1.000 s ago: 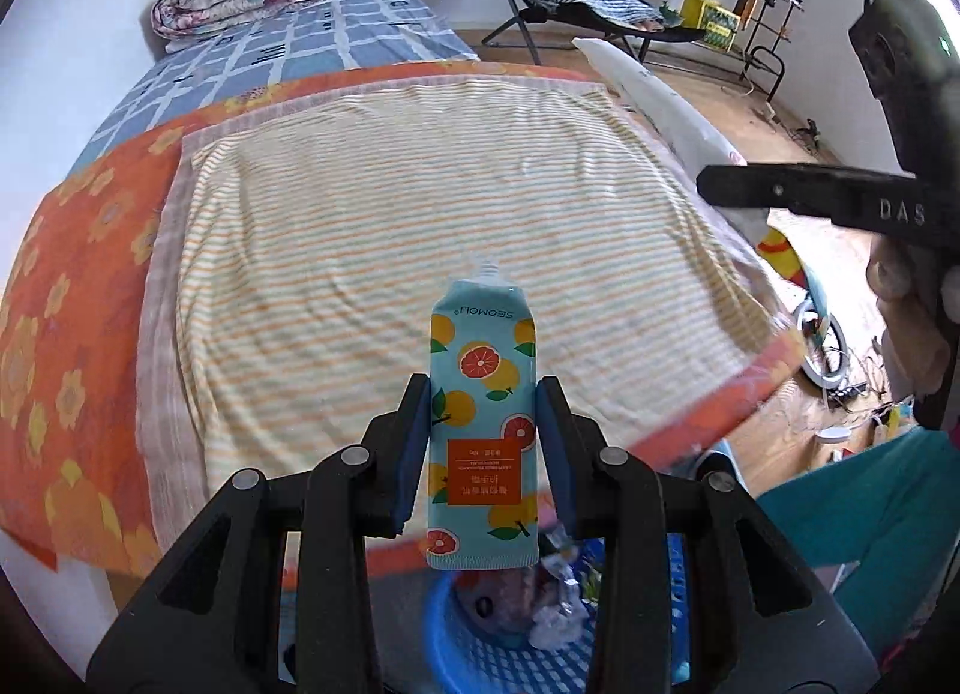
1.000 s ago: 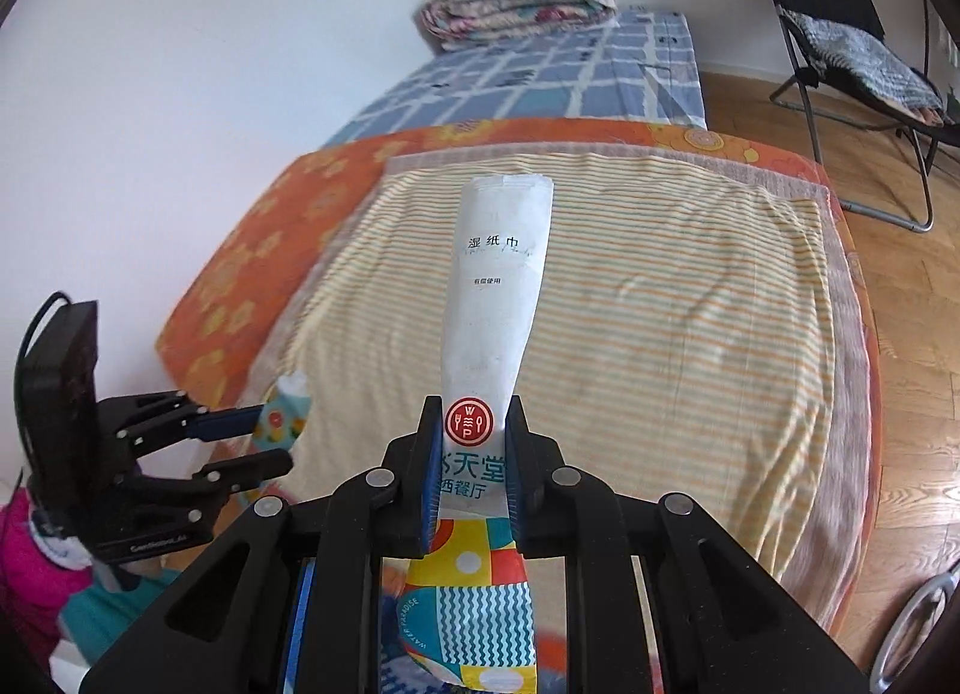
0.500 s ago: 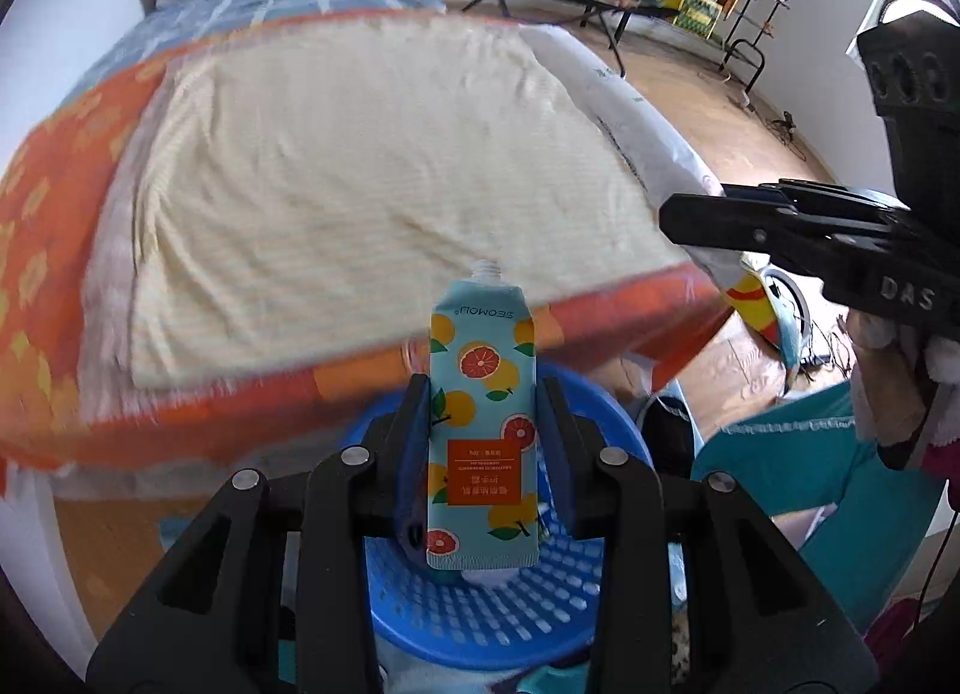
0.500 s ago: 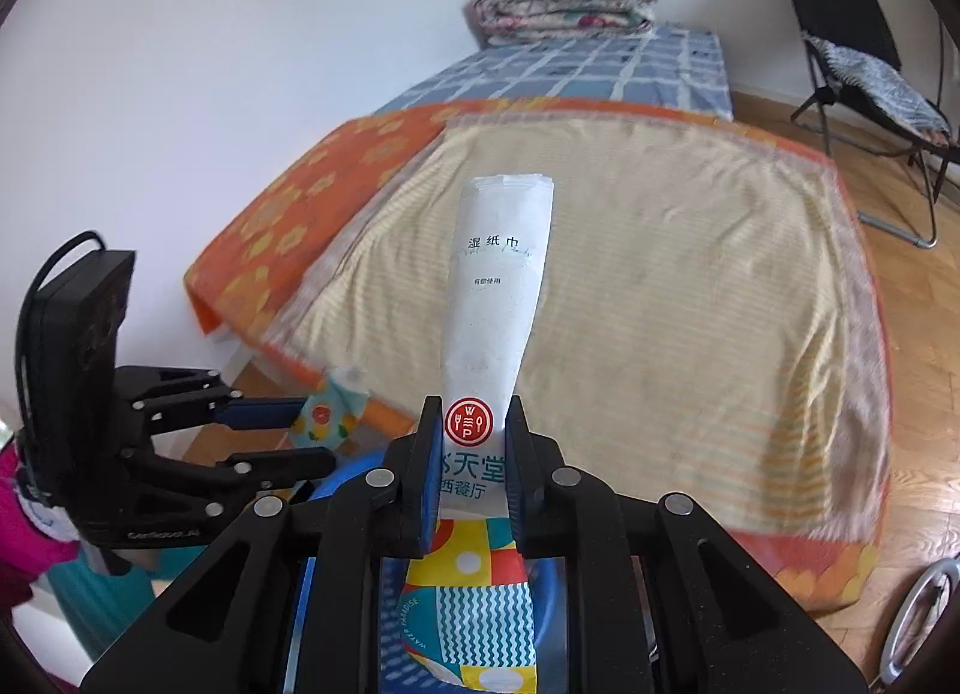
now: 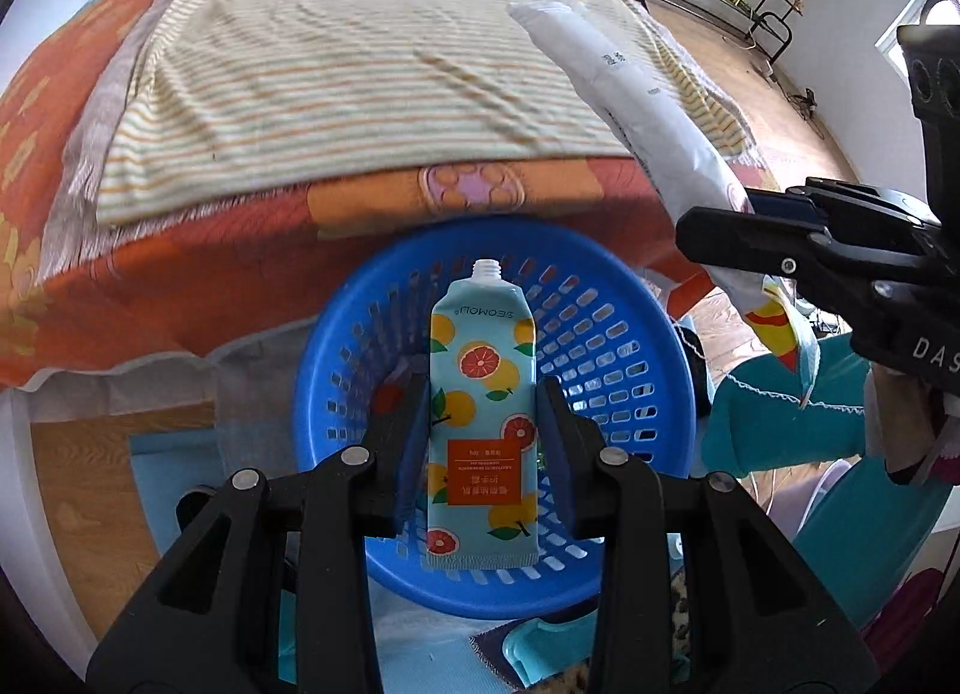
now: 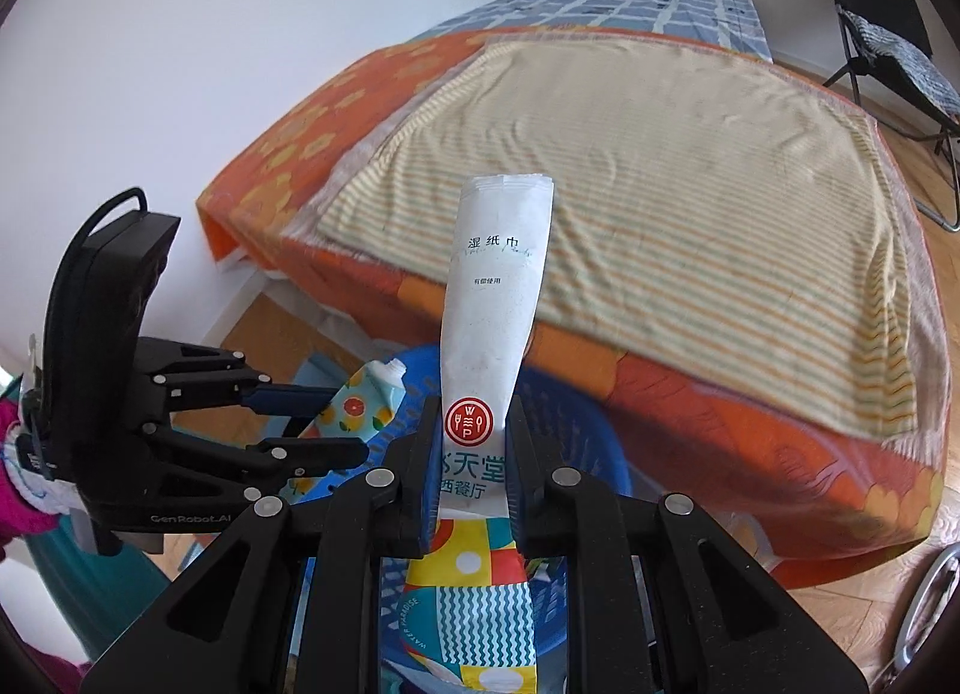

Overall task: Collect trash
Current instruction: 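Carry the juice pouch and tissue pack to the blue basket with both tools, then open both tools to drop the pouch and tissue pack into the basket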

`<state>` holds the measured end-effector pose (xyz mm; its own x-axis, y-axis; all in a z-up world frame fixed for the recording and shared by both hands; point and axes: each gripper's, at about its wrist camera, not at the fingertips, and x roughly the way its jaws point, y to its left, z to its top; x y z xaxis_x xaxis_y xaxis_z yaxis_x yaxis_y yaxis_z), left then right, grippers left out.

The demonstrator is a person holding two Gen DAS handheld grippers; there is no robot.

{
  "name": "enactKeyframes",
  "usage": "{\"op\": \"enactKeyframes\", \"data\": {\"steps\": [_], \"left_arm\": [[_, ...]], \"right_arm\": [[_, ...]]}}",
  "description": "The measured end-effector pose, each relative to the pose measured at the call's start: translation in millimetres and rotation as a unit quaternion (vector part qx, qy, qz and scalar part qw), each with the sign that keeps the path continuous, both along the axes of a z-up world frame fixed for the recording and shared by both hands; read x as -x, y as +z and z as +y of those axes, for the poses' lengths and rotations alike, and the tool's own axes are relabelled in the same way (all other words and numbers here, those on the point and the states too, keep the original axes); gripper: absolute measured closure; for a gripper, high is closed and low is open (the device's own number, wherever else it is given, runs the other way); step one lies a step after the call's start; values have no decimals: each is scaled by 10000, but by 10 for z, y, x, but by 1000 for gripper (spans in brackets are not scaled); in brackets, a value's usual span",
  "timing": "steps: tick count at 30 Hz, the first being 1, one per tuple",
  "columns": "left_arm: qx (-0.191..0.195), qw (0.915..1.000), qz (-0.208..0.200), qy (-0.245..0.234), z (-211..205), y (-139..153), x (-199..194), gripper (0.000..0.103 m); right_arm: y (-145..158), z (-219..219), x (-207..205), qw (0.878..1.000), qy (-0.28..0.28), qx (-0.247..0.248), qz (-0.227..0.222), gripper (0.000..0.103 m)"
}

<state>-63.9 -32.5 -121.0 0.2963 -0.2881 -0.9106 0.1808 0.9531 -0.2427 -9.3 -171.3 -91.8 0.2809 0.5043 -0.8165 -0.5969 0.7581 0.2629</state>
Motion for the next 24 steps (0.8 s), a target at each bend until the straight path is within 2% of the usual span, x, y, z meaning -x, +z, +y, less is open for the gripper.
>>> {"op": "enactKeyframes", "data": {"steps": [16,18,20,24], "left_arm": [[47,9995,260,172,143,-146,-20,67],[51,9993,302,190,125,-169,-34,62],[55,9993,283,221,135,-170,-39,47],[102,9993,253,251,140,-155,-51,46]], "right_arm": [[-163,147,87,9994,247,212,115,85],[-178,143,76,9993,244,230,168,85],[-192,153,68,9992,246,249,211,85],[-211,168,72,9989,246,327,247,82]]}}
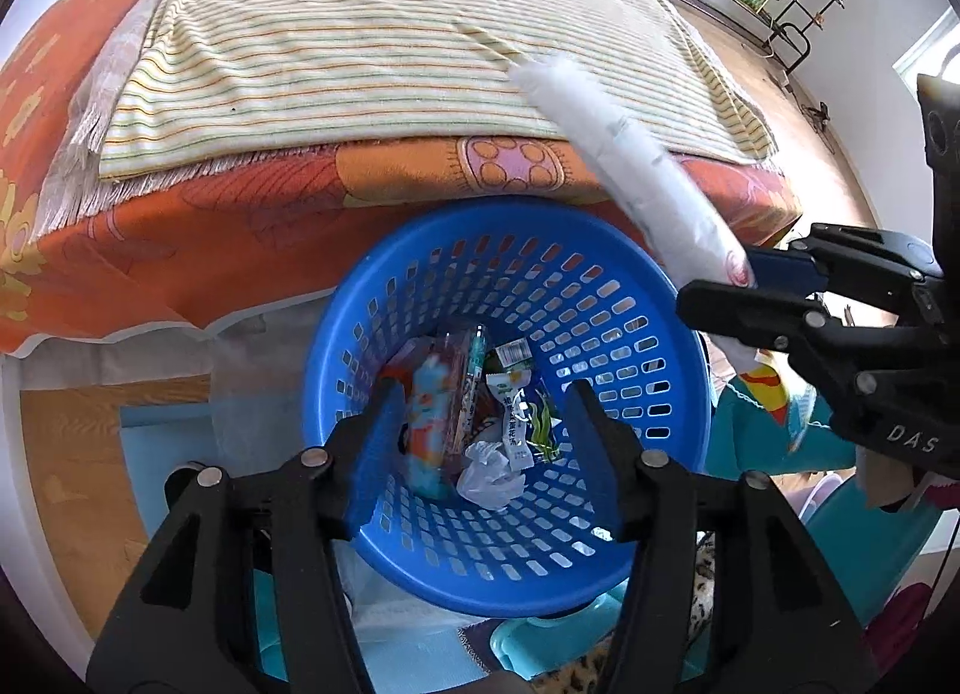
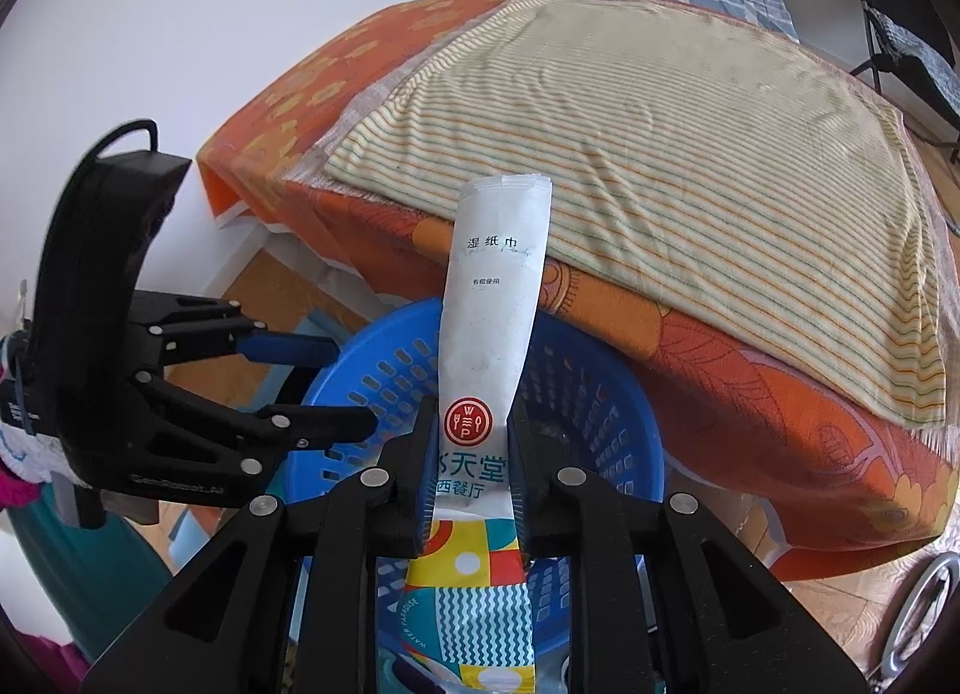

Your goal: Collect trash

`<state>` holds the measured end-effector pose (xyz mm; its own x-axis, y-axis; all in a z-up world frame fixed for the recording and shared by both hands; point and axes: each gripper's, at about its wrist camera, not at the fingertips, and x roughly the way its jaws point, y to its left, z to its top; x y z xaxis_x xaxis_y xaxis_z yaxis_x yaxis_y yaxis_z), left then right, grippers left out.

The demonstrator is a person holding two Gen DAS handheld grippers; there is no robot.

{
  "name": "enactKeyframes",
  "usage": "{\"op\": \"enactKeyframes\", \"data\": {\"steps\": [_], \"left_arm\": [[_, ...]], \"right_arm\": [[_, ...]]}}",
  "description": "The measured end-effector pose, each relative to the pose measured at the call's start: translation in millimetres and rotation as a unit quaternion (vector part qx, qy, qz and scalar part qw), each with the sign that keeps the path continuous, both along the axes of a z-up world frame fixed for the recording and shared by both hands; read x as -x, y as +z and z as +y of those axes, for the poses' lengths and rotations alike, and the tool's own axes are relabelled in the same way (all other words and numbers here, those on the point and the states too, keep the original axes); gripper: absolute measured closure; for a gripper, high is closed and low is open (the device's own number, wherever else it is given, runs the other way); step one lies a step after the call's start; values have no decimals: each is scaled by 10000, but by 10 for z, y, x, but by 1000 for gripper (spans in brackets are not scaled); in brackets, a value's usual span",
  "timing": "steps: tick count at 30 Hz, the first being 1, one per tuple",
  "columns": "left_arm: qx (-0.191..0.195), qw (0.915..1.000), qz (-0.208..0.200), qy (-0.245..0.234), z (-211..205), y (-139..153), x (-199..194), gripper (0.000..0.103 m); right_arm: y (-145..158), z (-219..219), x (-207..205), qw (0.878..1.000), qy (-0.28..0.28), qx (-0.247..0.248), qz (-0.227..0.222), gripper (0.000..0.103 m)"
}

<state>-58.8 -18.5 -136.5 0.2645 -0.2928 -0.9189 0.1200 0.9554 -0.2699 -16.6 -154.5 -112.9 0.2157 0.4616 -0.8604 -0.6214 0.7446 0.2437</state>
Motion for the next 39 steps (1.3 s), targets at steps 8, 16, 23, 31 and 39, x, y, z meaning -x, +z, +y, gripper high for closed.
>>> {"op": "enactKeyframes", "data": {"steps": [8,16,23,31,39], "left_arm": [[-34,10000,65,53,55,-12,-2,46],[-39,9999,40,160,81,15,-5,46],[-54,9995,-193,225,64,168,-38,46],[-32,9978,-584,325,73,455,-155,46],[-18,9926,-1111,500,97,854,-330,43]], "right_arm": [[26,-29,-28,9999,-107,-21,-32,50],[35,-39,-34,9999,-117,24,-37,49],[110,-80,-62,9998,-197,-52,-81,49],[331,-95,-137,9989,-261,-163,-345,49],[642,-167,-295,9968,-326,-386,-616,49]]}}
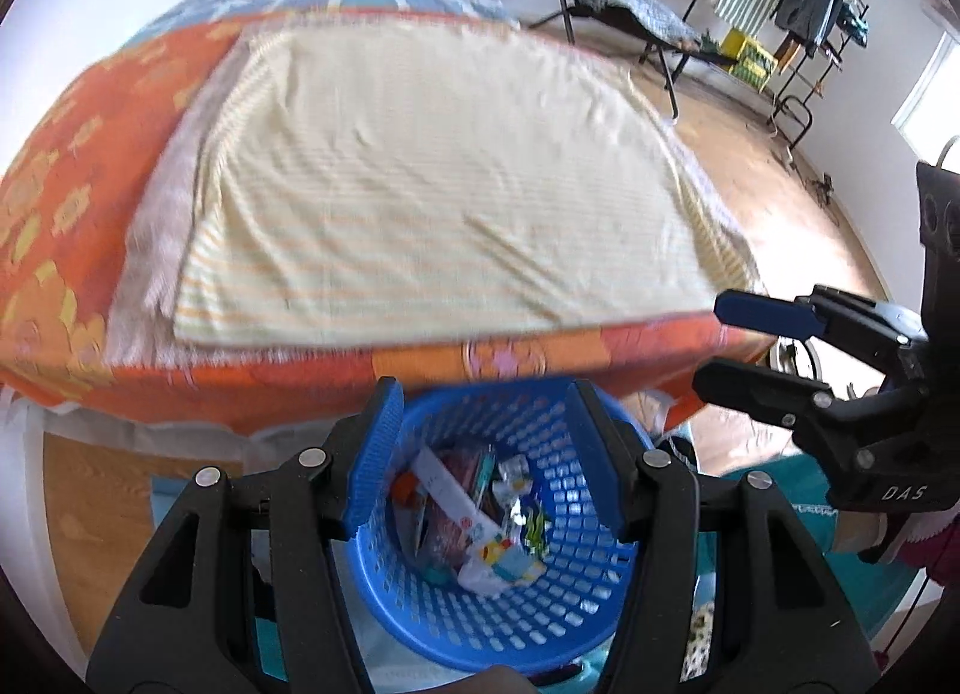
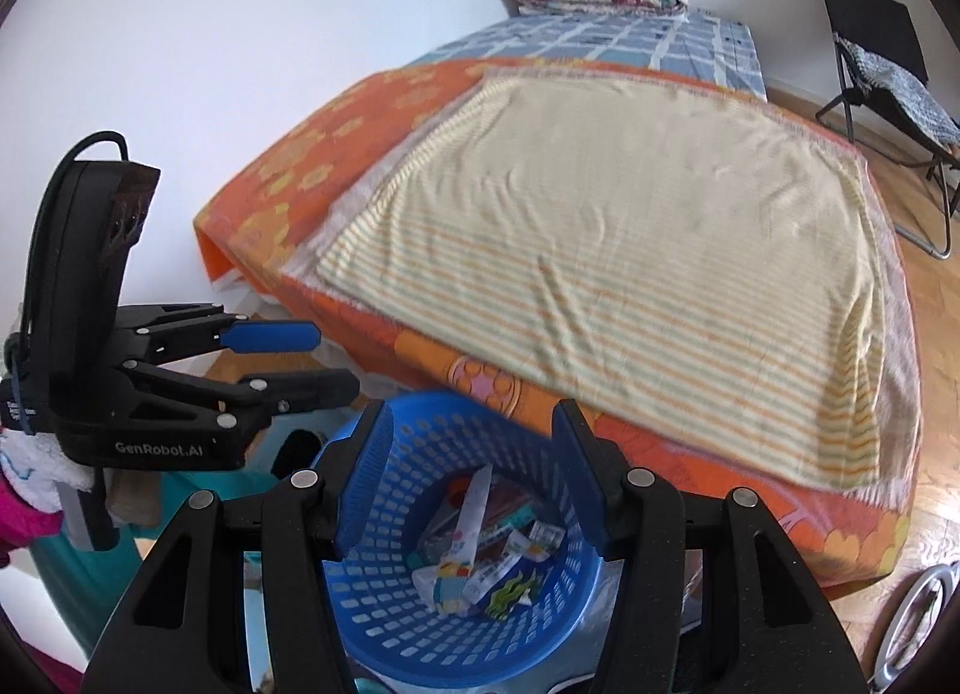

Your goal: Collect trash

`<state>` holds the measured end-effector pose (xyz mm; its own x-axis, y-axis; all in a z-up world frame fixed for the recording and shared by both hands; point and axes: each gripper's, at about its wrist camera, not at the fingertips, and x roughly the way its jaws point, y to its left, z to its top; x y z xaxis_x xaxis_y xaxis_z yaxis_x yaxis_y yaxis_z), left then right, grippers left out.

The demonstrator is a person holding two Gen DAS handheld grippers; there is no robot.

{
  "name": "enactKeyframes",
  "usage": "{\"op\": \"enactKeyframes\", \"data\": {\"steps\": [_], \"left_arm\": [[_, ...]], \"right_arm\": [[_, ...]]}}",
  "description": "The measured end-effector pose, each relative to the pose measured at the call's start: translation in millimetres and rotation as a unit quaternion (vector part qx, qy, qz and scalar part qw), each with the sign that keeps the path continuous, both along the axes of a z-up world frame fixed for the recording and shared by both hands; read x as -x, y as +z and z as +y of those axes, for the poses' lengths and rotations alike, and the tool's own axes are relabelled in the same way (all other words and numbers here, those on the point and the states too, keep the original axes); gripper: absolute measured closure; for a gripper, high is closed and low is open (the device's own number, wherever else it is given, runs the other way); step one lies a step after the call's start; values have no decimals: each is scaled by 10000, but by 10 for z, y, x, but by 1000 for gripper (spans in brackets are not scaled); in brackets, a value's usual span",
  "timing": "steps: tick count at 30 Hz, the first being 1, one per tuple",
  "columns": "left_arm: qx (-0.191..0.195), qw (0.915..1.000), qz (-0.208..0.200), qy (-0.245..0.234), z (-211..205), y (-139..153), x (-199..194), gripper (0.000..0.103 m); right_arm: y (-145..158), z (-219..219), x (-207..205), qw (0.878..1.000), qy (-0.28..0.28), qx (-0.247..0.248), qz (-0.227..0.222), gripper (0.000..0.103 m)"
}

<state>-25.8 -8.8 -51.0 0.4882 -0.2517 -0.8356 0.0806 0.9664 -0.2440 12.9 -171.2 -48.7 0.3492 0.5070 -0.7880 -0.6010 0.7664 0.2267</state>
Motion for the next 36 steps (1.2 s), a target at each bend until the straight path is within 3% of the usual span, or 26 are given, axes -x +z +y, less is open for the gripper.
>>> {"op": "enactKeyframes", "data": {"steps": [3,10,13,17,20,23,27,31,36], "left_arm": [[-120,9995,-300,33,-7,185,-58,37],[-290,9956,-878,115,28,589,-257,37],[-321,9931,-1114,157,29,729,-337,26],[-342,9893,-1397,261,20,860,-410,25],[-297,9879,-1494,305,21,910,-440,22],[-384,9860,-1592,314,1,940,-473,19],[-548,9832,-1693,411,-16,981,-518,17],[-434,9818,-1754,586,54,987,-546,5],[-483,9816,-1682,767,106,945,-594,4]], "right_arm": [[121,-44,-78,9999,-87,-95,-90,49],[398,-188,-279,9983,-367,-363,-273,49],[525,-235,-367,9972,-449,-384,-457,48],[689,-257,-508,9952,-540,-432,-698,48],[770,-274,-597,9934,-618,-475,-842,46],[812,-309,-657,9910,-752,-569,-948,38],[823,-289,-708,9900,-825,-603,-975,37],[791,-214,-731,9908,-761,-503,-998,37],[664,-164,-761,9933,-732,-399,-796,37]]}}
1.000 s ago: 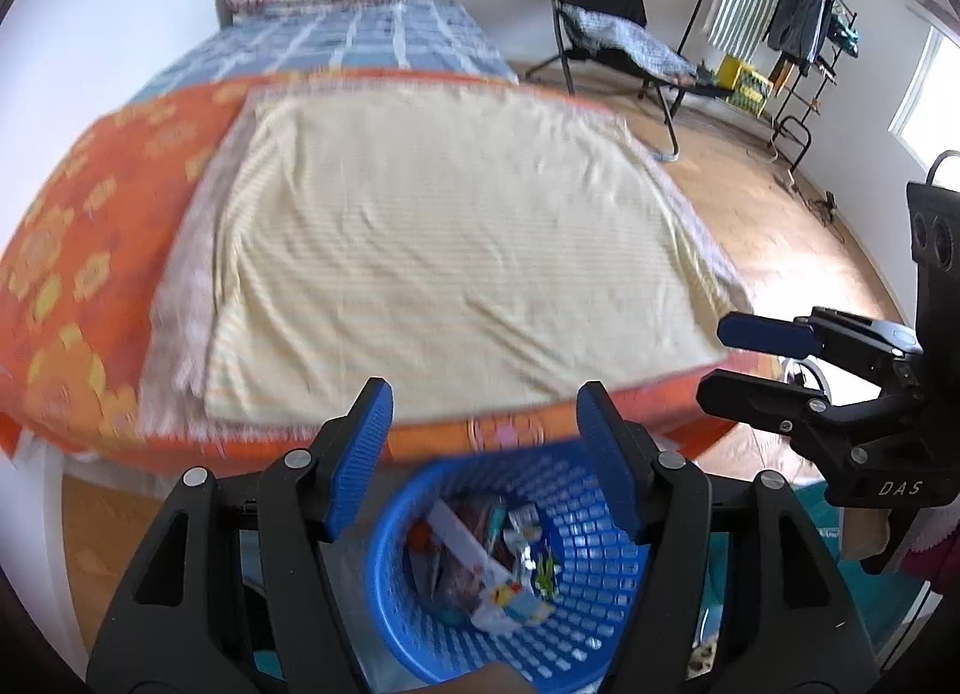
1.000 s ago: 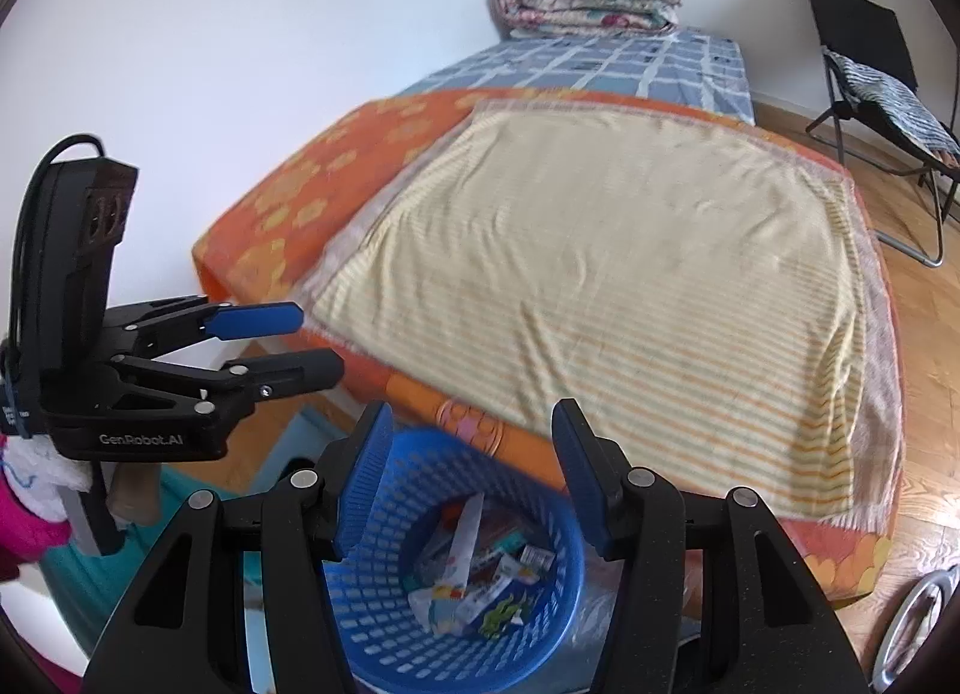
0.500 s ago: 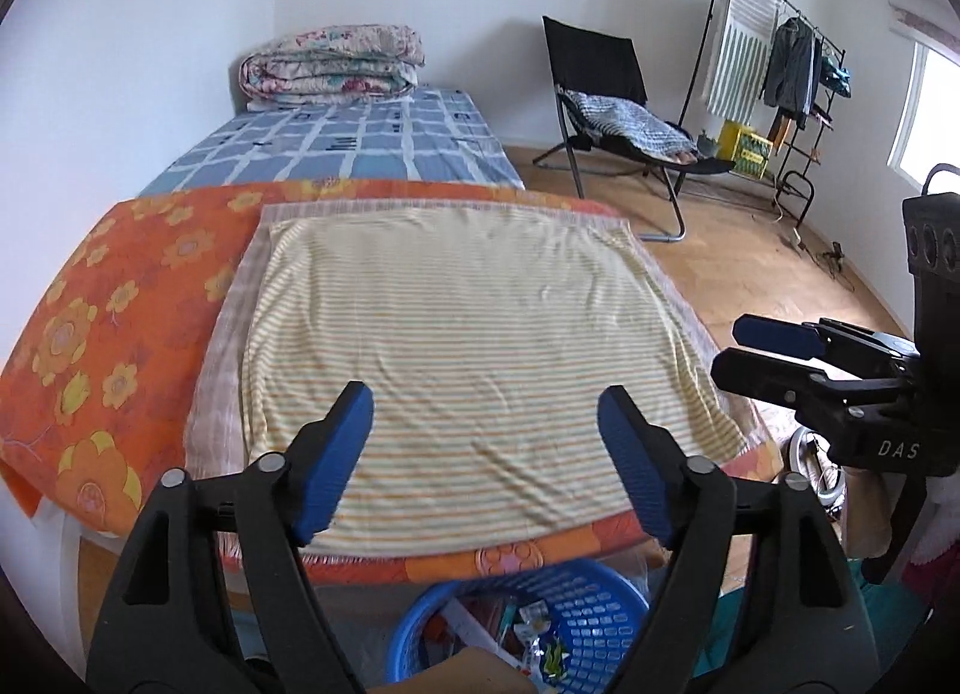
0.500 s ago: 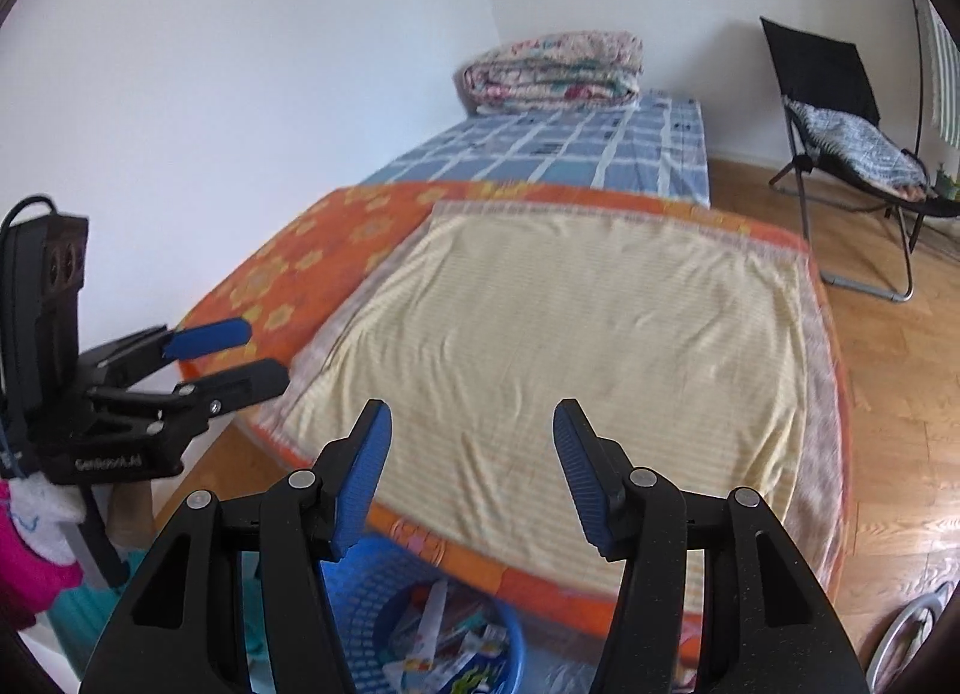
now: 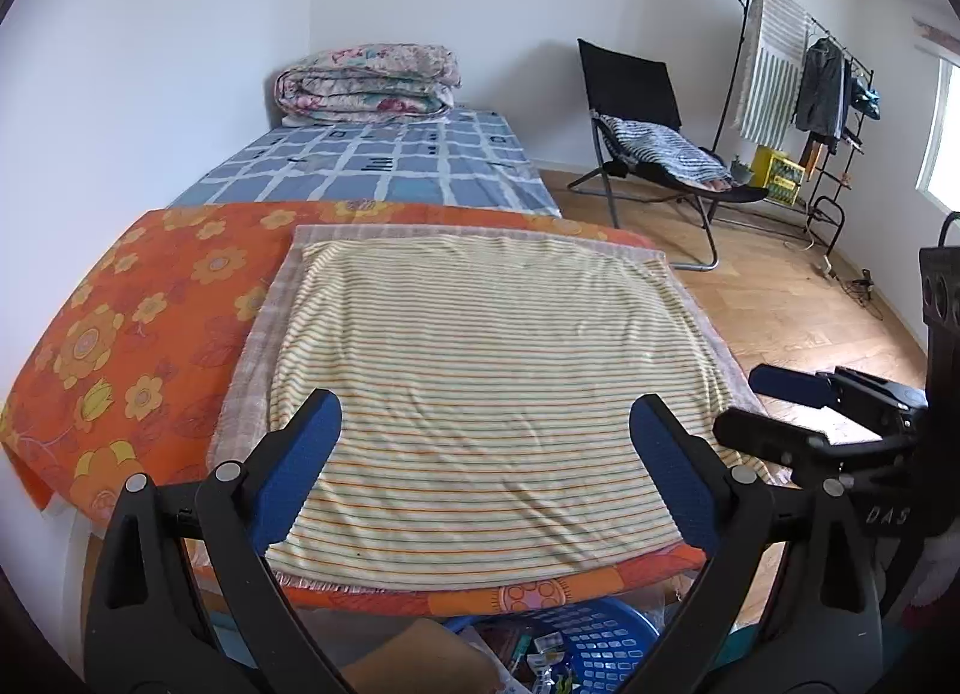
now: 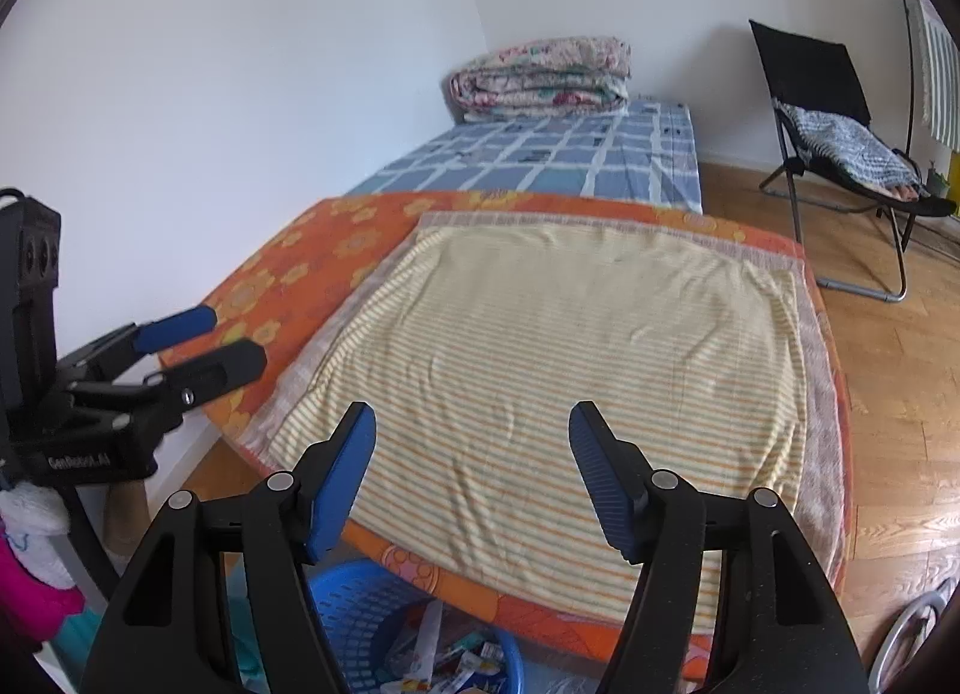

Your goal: Collect trash

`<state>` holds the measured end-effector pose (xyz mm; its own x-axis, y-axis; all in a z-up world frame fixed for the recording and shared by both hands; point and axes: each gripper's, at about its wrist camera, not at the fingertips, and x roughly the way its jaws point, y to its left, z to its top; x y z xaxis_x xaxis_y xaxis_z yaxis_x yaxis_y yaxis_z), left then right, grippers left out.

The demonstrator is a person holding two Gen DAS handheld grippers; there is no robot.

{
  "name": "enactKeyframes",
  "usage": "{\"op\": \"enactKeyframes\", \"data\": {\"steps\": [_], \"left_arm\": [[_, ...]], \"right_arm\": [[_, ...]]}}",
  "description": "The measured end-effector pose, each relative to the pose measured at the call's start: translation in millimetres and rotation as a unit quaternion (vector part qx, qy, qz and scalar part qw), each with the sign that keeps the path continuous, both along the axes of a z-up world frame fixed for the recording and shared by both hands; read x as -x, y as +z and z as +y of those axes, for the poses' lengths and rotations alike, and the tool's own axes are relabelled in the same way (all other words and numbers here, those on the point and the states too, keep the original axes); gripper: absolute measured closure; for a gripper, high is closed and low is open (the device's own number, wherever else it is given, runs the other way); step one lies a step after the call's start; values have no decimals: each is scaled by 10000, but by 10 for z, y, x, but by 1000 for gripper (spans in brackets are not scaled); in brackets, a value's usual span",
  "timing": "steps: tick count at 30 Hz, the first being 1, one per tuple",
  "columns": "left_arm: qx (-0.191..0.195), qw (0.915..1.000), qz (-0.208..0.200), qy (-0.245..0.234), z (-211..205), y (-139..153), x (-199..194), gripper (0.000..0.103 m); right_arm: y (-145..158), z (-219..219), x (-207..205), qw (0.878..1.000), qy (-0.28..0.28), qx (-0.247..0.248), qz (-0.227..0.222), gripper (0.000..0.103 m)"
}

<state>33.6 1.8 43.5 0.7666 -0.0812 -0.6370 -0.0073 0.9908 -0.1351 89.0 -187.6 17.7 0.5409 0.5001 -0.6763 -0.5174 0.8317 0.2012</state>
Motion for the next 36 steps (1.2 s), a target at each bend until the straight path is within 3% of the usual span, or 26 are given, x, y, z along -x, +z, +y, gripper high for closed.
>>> {"op": "enactKeyframes", "data": {"steps": [36], "left_arm": [[206,9990,80,380,191,-40,19,4]], "right_arm": [[-135,-5,-21,9995,-184,98,223,36]]}}
